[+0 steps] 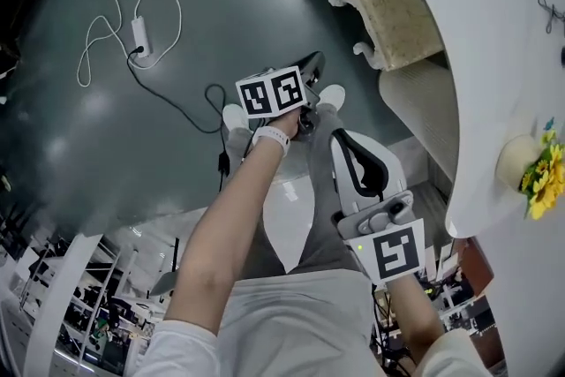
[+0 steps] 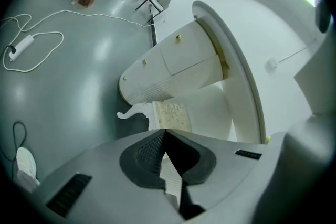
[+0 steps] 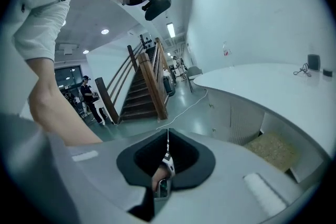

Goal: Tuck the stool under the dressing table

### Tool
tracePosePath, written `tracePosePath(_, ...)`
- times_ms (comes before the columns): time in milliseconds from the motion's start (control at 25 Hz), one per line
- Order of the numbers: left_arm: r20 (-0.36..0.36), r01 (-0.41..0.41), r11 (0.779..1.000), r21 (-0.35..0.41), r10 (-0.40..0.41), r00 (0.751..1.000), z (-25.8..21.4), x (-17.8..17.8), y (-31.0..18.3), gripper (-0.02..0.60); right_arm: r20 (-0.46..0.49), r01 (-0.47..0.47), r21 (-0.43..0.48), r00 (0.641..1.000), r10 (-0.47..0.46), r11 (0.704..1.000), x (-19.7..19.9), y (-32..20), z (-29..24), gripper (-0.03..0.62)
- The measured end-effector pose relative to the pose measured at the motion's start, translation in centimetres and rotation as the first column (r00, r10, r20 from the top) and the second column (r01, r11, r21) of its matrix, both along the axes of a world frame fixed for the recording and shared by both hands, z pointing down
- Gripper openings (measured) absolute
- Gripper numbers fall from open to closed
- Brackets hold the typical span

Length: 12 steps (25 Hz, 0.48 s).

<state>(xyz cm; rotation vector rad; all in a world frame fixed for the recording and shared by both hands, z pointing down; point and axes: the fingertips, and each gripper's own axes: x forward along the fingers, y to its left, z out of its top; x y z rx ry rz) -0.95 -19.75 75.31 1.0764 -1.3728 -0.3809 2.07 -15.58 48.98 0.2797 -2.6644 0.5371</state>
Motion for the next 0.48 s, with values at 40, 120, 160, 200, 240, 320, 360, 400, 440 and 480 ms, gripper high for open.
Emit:
tracePosePath(40,0.007,0.009,1.000,0.002,-0.009,1.000,-0.9,-0.8,0.9,0.009,0.002,0.004,0.008,1.000,-0.004,1.000,-0.4,0.5,-0.6,0.018)
tracePosePath(120,0.024,0.020,1.000,0.015,-0.021,1.000,-3.2,-2.2,2.6,0.009,0.004,0.021,0.029,1.000,-0.021,0.999,-1.3,1.5,-2.0,0.018)
tracePosePath(160,0.034,0.022,0.999,0.027,-0.023,0.999,-4.7,-2.9,3.3,0.009,0.002,0.037,0.038,0.999,-0.037,0.999,-1.8,2.1,-2.8,0.018)
tracePosePath(200,0.050,0.019,0.999,0.040,-0.021,0.999,-6.2,-3.5,4.1,0.009,0.000,0.053,0.040,0.999,-0.053,0.998,-2.1,2.7,-3.5,0.017)
tracePosePath(240,0.071,0.012,0.999,0.047,-0.015,0.997,-7.7,-4.1,5.0,0.009,-0.003,0.062,0.035,0.998,-0.062,0.997,-2.4,3.4,-4.1,0.018)
tracePosePath(320,0.117,-0.004,0.999,0.047,-0.001,0.993,-10.4,-5.1,7.2,0.009,-0.009,0.061,0.028,0.998,-0.061,0.998,-2.8,4.5,-5.3,0.018)
tracePosePath(360,0.135,-0.008,0.999,0.052,0.001,0.991,-11.7,-5.5,8.2,0.009,-0.009,0.061,0.034,0.998,-0.060,0.998,-3.1,4.8,-5.9,0.018)
tracePosePath(400,0.151,-0.011,0.998,0.060,0.002,0.989,-12.9,-6.0,9.0,0.009,-0.008,0.063,0.045,0.998,-0.063,0.997,-3.4,5.2,-6.6,0.017)
tracePosePath(440,0.165,-0.014,0.998,0.068,0.003,0.986,-14.1,-6.4,9.8,0.009,-0.008,0.069,0.058,0.998,-0.069,0.996,-3.8,5.6,-7.3,0.018)
tracePosePath(480,0.180,-0.019,0.997,0.074,0.006,0.984,-15.3,-6.7,10.7,0.009,-0.008,0.076,0.070,0.997,-0.076,0.995,-4.1,6.1,-8.0,0.018)
